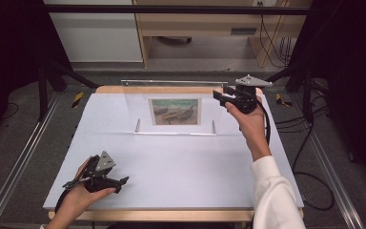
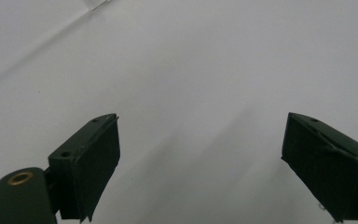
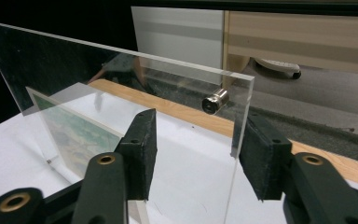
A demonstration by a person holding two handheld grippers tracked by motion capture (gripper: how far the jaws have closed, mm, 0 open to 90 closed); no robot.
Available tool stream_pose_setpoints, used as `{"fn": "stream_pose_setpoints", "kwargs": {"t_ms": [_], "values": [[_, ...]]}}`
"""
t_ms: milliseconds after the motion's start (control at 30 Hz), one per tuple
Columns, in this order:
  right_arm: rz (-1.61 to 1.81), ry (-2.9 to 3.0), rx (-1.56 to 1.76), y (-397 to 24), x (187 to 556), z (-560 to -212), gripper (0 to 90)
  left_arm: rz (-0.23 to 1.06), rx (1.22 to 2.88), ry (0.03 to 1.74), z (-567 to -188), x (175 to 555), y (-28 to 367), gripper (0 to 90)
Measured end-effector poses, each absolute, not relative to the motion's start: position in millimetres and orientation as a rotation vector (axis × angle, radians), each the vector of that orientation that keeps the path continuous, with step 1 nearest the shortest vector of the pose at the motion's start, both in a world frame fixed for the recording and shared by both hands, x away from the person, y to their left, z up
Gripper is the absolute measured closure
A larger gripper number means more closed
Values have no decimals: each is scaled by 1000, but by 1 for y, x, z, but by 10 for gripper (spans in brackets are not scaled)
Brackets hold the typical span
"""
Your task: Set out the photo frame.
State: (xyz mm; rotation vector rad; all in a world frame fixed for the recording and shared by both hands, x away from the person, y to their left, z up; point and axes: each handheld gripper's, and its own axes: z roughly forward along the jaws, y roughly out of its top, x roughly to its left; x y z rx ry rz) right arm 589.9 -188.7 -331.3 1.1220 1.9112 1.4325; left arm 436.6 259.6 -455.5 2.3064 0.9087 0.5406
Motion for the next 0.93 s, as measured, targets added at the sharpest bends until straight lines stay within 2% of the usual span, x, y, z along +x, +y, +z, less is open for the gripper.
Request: {"fn": "stream_pose_setpoints", "kwargs": {"t_ms": [167,500,633,767,933], "values": [[1370,1880,1139,-192,582,-334,346,555,2297,921,-456,436,262,110],[1261,1903,1127,-204,537,-365,256,567,2309,931,-457,435,262,107],[1172,1939,1158,-207,507,-388,170,575,2280,965,-457,436,266,90],[1111,1991,1169,-208,480,-418,127,583,2247,990,-460,435,268,83],[1077,2009,1227,-211,465,-435,75,597,2240,1002,-465,436,264,72]]}}
